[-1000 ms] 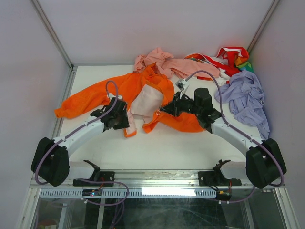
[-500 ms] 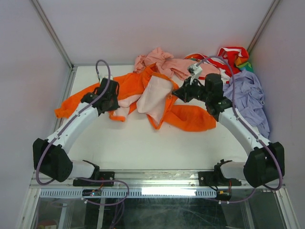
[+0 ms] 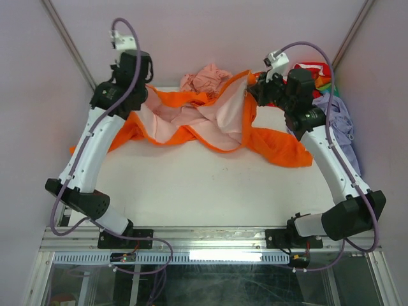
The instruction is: Zip up the jacket
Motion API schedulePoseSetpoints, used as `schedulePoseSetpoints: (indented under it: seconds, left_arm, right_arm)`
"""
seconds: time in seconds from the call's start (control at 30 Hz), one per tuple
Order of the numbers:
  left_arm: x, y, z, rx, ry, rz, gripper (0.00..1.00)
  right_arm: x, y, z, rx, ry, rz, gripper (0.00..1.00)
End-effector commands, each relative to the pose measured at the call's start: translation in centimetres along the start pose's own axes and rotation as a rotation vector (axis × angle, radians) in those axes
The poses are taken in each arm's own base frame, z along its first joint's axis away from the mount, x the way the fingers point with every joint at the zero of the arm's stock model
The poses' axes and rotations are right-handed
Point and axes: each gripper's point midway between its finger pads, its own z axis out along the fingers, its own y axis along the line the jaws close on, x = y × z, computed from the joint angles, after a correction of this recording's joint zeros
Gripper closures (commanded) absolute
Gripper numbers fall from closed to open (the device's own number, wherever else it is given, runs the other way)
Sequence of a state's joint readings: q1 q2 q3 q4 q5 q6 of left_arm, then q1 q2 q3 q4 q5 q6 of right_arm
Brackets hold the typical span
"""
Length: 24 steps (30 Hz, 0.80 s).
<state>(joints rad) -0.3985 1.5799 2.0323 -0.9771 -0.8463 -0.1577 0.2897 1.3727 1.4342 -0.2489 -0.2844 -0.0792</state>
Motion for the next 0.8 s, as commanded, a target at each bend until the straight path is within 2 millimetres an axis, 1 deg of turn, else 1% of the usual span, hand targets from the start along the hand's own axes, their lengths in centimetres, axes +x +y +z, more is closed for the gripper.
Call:
schedulePoseSetpoints:
  seconds: [0.0,0.1,0.13,0.17,0.2,0.23,0.3,0.37,0.43,0.47,0.53,0.63,0.7,0.73,0.77]
  left_arm:
    - [11.1,-7.4,-1.5,0.207,0.255,0.149,1.00]
    - [18.5,-12.2,-4.0,0.344,0.404,0.195,1.00]
    - [21.0,-14.1,-5.4,0.412,0.466,0.203,1.00]
    - [23.6,-15.4,-6.7,0.465,0.526,0.221,1.00]
    - [25.4,-16.8,-8.0,0.515,0.564,0.229,1.00]
    - [27.1,-17.9,-9.3,0.563,0.604,0.236,1.00]
    - [29.5,-19.7,-12.0,0.670,0.685,0.229,0.92]
    - [30.6,-21.2,-14.6,0.790,0.755,0.193,0.84]
    - [30.8,-22.4,-17.4,0.937,0.805,0.140,0.72]
    - [30.5,-22.7,-18.6,1.012,0.818,0.117,0.66]
    - [30.2,-22.6,-20.0,1.088,0.832,0.102,0.55]
    - [29.1,-21.5,-20.1,1.099,0.791,0.095,0.44]
    - [28.5,-20.4,-19.4,1.073,0.770,0.061,0.43]
    - [27.5,-19.5,-19.0,1.066,0.745,0.022,0.43]
    - [27.3,-18.6,-18.4,1.050,0.731,-0.014,0.42]
  right_arm:
    - [4.4,4.7,-0.6,-0.162,0.075,-0.006,1.00]
    - [9.0,7.7,-1.1,-0.254,0.147,0.063,1.00]
    - [10.6,8.6,-1.3,-0.280,0.168,0.089,1.00]
    - [11.8,9.3,-1.6,-0.302,0.183,0.116,1.00]
    - [13.3,9.8,-1.9,-0.319,0.199,0.147,1.00]
    - [14.1,10.4,-2.4,-0.337,0.207,0.184,1.00]
    - [15.6,10.9,-3.1,-0.352,0.215,0.218,1.00]
    - [16.9,11.1,-3.7,-0.348,0.227,0.245,1.00]
    - [18.1,11.2,-4.1,-0.345,0.245,0.256,1.00]
    - [18.6,11.2,-4.3,-0.343,0.256,0.261,1.00]
    - [19.3,11.1,-4.5,-0.335,0.271,0.264,1.00]
    - [19.7,11.0,-4.8,-0.329,0.282,0.264,1.00]
    - [19.8,11.0,-4.9,-0.331,0.283,0.262,1.00]
    - [19.7,11.1,-4.9,-0.333,0.282,0.260,1.00]
    - [19.7,11.1,-4.9,-0.334,0.280,0.259,1.00]
